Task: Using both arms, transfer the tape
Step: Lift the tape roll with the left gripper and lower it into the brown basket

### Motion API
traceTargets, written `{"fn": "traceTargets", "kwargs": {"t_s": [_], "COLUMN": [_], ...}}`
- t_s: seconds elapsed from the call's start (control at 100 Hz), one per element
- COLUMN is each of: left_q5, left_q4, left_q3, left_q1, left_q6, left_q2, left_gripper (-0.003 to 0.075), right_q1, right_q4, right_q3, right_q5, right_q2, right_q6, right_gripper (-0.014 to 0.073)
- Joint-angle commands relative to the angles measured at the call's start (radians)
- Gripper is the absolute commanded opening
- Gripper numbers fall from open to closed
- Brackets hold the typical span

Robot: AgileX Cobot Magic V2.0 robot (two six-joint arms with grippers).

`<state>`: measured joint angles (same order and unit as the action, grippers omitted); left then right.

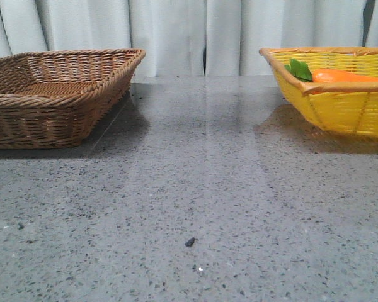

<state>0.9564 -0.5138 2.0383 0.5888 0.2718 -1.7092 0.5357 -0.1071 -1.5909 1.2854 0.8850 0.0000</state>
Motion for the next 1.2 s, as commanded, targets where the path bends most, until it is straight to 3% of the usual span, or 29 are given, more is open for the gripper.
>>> {"fn": "traceTargets", "kwargs": {"t_s": [0.0,0.15,0.29,0.51,0.71,0.85,1.05,1.11,1.19], "left_q5": [-0.009,0.173,0.225,0.117,-0.045,-0.072,-0.020,-0.010,-0.016], "left_q4": [0.085,0.246,0.248,0.246,0.248,0.248,0.225,0.209,0.184], "left_q3": [0.036,0.005,-0.126,-0.399,-0.538,-0.549,-0.535,-0.531,-0.533], "left_q1": [-0.049,-0.163,-0.264,-0.321,-0.327,-0.327,-0.327,-0.327,-0.325], "left_q6": [0.007,-0.022,-0.024,-0.024,-0.024,-0.024,-0.024,-0.024,-0.024], "left_q2": [0.097,0.115,0.115,0.113,0.113,0.113,0.121,0.138,0.185], "left_gripper": [-0.0021,-0.0021,-0.0021,-0.0020,-0.0009,0.0080,0.0382,0.0403,0.0366], "right_q1": [-0.003,-0.003,-0.003,-0.003,-0.003,-0.003,-0.003,-0.003,-0.003], "right_q4": [0.014,0.014,0.014,0.014,0.012,0.001,-0.005,-0.005,-0.005], "right_q3": [-0.017,-0.017,-0.017,-0.017,-0.017,-0.017,-0.013,-0.001,0.035], "right_q5": [-0.037,-0.047,-0.066,-0.067,-0.052,-0.029,-0.018,-0.020,-0.027], "right_q2": [-0.001,-0.001,-0.001,-0.001,-0.001,-0.001,-0.012,-0.031,-0.066], "right_q6": [0.000,0.000,0.000,0.000,0.000,0.000,-0.007,-0.025,-0.053], "right_gripper": [-0.0074,-0.0074,-0.0074,-0.0074,-0.0074,-0.0074,-0.0074,-0.0074,-0.0074]}}
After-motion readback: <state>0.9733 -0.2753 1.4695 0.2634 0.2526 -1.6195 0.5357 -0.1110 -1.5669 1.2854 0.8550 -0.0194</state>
